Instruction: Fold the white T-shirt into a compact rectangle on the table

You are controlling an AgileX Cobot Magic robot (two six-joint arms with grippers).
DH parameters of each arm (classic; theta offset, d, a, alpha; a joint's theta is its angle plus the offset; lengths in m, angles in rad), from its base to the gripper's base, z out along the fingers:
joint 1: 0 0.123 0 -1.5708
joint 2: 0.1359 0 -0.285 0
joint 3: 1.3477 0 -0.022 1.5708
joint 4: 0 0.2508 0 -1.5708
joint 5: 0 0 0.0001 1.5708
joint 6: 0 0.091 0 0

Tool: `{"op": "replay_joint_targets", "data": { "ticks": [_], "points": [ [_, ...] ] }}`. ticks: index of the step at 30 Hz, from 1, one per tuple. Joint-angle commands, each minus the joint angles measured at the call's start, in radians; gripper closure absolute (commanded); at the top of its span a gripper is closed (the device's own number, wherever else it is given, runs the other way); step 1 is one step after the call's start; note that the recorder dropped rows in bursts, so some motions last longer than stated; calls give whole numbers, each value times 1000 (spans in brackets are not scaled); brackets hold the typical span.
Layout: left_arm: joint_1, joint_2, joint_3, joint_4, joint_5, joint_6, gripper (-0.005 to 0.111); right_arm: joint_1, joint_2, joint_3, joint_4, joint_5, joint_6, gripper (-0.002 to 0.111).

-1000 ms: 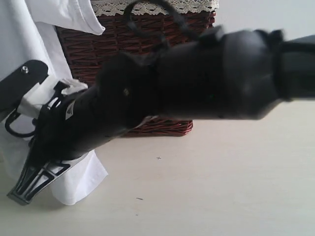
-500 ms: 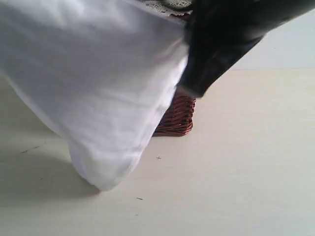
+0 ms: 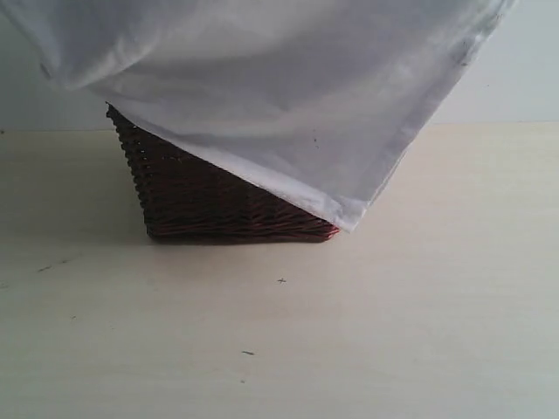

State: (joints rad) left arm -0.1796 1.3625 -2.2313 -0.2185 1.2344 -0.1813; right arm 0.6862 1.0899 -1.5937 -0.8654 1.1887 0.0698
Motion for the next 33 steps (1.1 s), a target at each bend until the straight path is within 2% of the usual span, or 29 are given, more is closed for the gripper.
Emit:
{"op": "replay_joint_targets", "data": {
  "ticks": [1, 6, 10, 16, 19, 21, 23, 25, 28, 33],
  "points": [
    [0, -17, 2, 85, -13, -25, 107, -12, 0, -44, -20, 32, -17, 108],
    [0, -54, -17, 42, -13, -60, 107, -12, -10, -73, -5, 32, -35, 108],
    [0, -112, -91, 87, -13, -15, 107, -12, -63, -81, 46, 32, -56, 108],
    [0, -222, -50, -4, -13, -37, 106, -12, -162, -79, 148, 32, -95, 108],
    [0, -291, -49, -48, -13, -46, 96, -12, -207, -79, 152, 32, -96, 108],
    [0, -343, -49, -80, -13, -34, 85, -12, -230, -79, 152, 32, -96, 108],
    [0, -380, -49, -78, -13, -8, 80, -12, -240, -79, 160, 32, -96, 108],
    [0, -407, -49, -59, -13, -8, 84, -12, -246, -79, 170, 32, -96, 108],
    [0, -431, -49, -23, -13, -4, 107, -12, -249, -79, 195, 32, -96, 108],
    [0, -419, -43, -14, -13, 9, 107, -12, -249, -79, 254, 32, -96, 108]
  ]
}}
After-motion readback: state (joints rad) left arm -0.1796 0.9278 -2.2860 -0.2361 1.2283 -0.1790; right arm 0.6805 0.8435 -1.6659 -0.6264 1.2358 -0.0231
